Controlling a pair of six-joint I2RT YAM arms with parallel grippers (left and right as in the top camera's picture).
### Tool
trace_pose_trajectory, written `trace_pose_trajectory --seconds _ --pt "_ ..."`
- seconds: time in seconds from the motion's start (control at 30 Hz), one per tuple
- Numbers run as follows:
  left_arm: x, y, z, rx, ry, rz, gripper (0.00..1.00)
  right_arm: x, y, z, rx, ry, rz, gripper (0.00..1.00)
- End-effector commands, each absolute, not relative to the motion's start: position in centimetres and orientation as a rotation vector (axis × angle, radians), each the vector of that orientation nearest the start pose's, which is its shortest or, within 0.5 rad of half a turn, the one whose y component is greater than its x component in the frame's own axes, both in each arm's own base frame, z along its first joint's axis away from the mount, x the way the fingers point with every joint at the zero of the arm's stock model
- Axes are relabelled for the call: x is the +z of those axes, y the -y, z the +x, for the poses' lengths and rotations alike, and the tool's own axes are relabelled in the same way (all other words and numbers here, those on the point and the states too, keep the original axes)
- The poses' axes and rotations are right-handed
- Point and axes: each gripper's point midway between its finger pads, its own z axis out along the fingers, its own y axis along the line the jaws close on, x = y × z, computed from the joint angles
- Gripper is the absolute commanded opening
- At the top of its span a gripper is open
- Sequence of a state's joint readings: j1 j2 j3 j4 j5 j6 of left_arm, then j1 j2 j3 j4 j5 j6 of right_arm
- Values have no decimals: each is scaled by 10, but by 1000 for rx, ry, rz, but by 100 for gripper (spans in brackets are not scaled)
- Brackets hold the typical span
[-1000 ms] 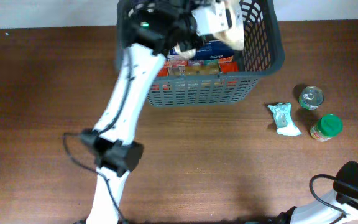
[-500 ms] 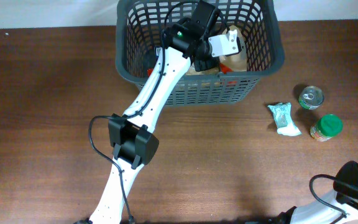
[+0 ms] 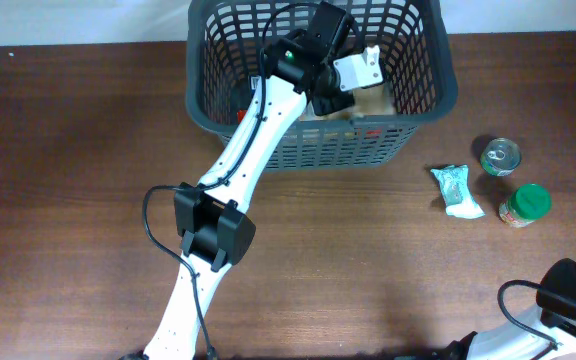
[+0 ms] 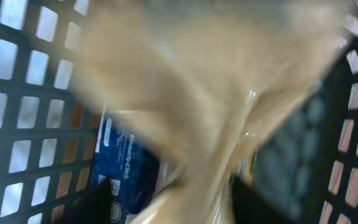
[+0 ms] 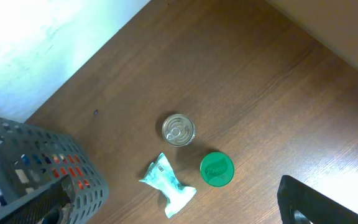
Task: Pack container
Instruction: 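Carry the snack bag into the basket and release it, then withdraw the left gripper to the left side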
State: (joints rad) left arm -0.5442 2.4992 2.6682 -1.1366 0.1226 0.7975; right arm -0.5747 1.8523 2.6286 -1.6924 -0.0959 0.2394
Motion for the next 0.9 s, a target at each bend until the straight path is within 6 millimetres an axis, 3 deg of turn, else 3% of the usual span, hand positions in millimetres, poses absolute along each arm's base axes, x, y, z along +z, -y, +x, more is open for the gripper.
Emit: trace_pose_trajectory --seconds 0.0,0.13,0.27,0.37,0.43,0.57,0.67,0.77,0.83,0.87 --pt "174 334 502 -120 -2016 1509 99 385 190 324 -13 -2297 960 99" --pt "212 328 500 -150 -2038 1369 99 385 190 324 -13 -2297 959 99" --pt "284 307 496 -91 -1967 1248 99 385 190 324 -13 -2297 959 99" --pt "346 275 484 23 -1927 1123 99 385 190 324 -13 -2297 959 99" --pt "383 246 473 112 -1906 1046 99 385 190 324 -13 -2297 959 99" --pt "451 164 457 272 -1905 752 99 385 190 324 -13 -2298 959 99" --pt "481 99 446 299 -1922 522 99 385 190 324 -13 -2297 959 99" --pt "485 33 440 296 -1987 246 99 386 190 324 -13 -2295 958 99" --pt "467 -10 435 294 -2077 85 99 389 193 328 -18 -2272 947 99" --pt "459 -22 433 295 -2113 53 99 393 195 332 -23 -2253 937 99"
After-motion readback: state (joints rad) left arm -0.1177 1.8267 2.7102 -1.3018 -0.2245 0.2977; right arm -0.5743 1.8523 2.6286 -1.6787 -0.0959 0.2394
